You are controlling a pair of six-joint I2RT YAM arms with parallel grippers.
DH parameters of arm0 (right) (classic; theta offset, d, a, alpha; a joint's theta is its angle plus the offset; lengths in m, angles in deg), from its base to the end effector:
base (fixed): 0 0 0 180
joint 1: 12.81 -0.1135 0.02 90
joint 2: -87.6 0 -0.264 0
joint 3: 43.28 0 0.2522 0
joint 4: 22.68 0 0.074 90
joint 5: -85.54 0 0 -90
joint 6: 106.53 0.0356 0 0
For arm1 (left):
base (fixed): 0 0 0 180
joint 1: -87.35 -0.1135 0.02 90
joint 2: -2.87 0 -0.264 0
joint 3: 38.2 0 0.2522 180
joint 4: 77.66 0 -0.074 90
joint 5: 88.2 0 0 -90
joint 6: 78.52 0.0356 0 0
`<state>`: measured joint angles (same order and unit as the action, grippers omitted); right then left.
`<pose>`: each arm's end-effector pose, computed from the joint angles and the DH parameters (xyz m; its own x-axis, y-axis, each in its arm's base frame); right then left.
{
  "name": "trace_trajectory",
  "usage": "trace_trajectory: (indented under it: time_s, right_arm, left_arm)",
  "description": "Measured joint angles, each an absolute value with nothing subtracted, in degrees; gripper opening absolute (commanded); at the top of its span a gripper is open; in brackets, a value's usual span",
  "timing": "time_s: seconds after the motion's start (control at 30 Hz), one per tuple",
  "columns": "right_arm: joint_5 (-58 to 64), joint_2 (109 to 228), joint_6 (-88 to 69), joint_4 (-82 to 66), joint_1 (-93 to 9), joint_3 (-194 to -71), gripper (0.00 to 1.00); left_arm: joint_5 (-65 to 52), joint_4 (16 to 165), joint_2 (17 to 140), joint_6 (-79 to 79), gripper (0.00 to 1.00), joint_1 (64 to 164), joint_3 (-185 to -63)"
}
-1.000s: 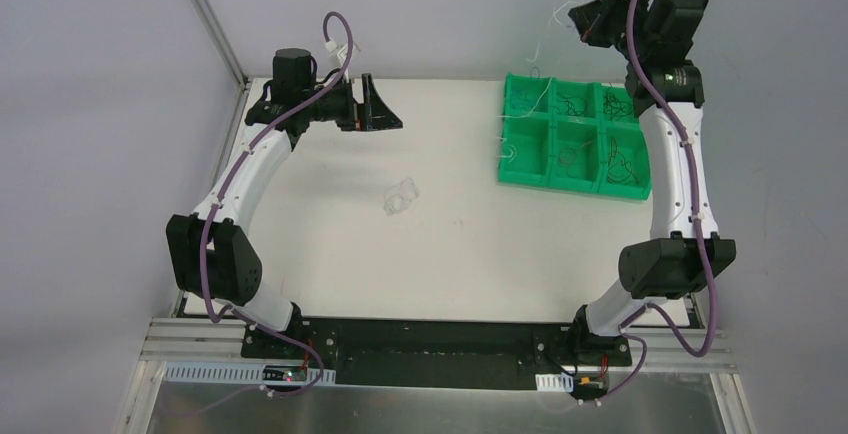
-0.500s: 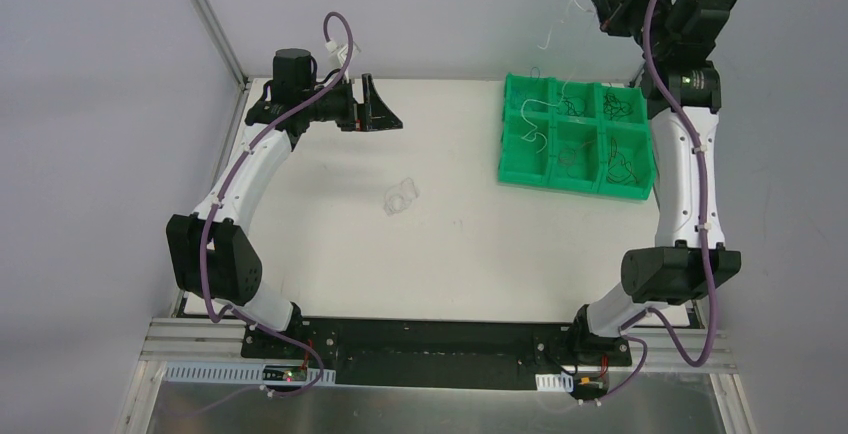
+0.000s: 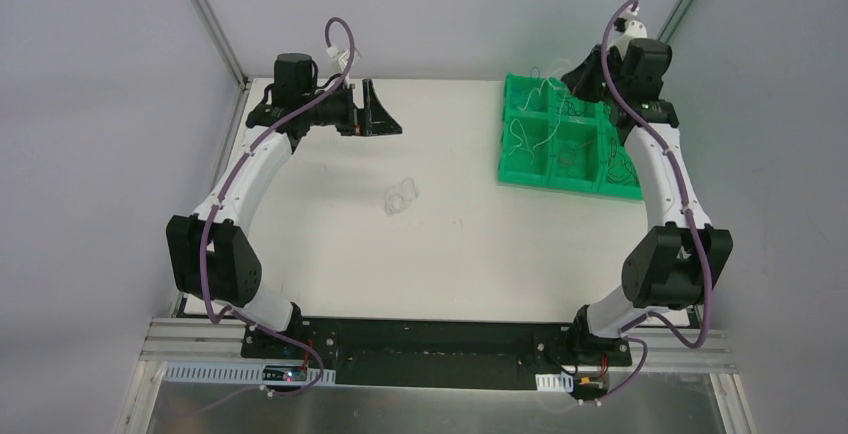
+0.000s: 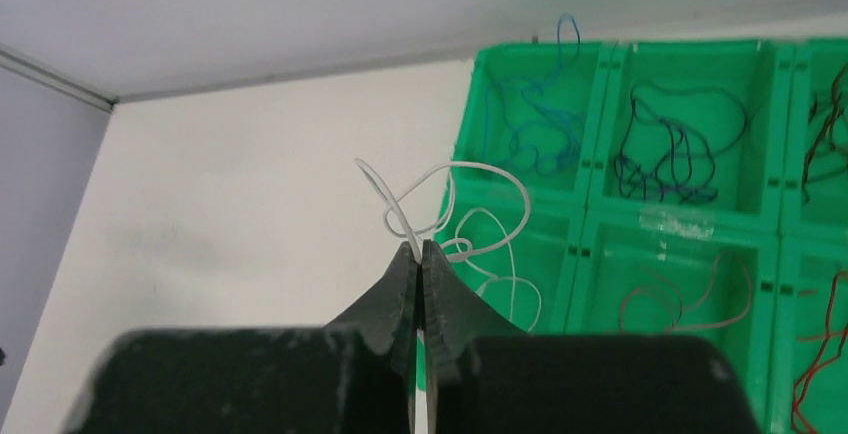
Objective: Untangle the cables
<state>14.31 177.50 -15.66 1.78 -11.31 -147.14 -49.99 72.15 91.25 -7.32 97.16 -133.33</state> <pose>0.3704 0.0018 0.4187 -0.1866 0.0193 -0.9823 -0.2887 0.9546 0.0736 0.3412 -0.0874 0.3688 -0.6339 -0.0927 -0.7678 0.6459 0.4825 -0.5916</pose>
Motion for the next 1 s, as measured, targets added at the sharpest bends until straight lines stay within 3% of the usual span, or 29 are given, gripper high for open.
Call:
trace_trajectory:
  time_s: [0.23,1.0]
  right_arm:
    - [12.1,177.5,-15.4,2.1,-12.2,-137.4,0.00]
    - [5.2,199.9,-13.1,2.6,-18.2,-140.7,0.00]
  left_arm:
    - [-49.5,71.7,90.8,-7.0,0.99,97.2,-132.1]
    - [-47.4,66.5,90.6,-2.6,0.99,95.7,-129.6]
